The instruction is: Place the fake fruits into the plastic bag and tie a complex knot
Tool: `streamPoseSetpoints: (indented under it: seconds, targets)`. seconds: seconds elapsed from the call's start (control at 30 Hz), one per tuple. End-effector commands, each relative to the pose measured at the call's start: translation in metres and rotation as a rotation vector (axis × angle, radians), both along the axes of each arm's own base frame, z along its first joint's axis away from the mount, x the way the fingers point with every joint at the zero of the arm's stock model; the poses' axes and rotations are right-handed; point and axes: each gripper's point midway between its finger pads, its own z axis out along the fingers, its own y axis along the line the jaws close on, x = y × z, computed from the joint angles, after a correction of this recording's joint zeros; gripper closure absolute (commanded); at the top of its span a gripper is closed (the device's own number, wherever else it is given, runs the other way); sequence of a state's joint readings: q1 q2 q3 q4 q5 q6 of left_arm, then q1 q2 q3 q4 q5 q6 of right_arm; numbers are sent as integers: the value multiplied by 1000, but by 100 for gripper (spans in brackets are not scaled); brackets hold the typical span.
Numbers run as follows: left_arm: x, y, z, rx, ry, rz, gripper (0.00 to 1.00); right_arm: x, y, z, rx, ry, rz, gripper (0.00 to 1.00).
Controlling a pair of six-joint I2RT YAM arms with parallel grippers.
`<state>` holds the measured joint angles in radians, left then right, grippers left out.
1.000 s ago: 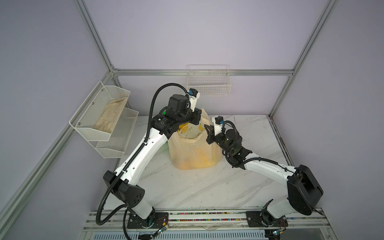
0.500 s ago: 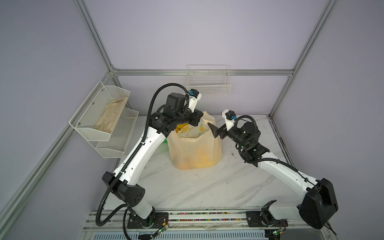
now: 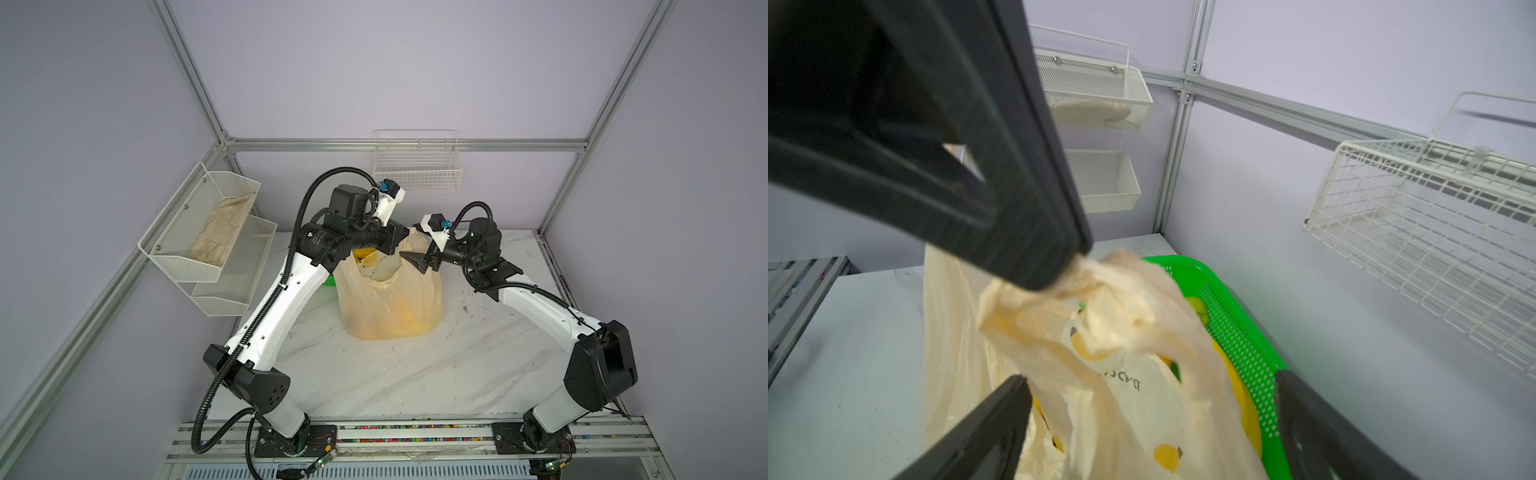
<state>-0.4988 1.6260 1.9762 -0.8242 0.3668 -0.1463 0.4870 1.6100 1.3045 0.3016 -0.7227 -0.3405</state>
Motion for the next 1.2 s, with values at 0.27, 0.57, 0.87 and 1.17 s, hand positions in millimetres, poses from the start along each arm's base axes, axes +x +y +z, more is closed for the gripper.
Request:
streamPoseSetpoints:
  seconds: [0.27, 0.57, 0.87, 1.17]
  targets:
    - [-5, 12, 62, -92, -126, 24, 100, 6, 1, -56, -56, 56, 4, 79]
    - [3, 23, 54, -122, -101, 116, 100, -9, -24, -72, 75, 86, -113, 93]
    - [-5, 12, 43, -169, -56, 59, 97, 1, -46, -22, 219, 38, -282, 66]
    - [-13, 27, 54, -84, -204, 53, 35, 6, -44, -25, 204, 56, -287, 72]
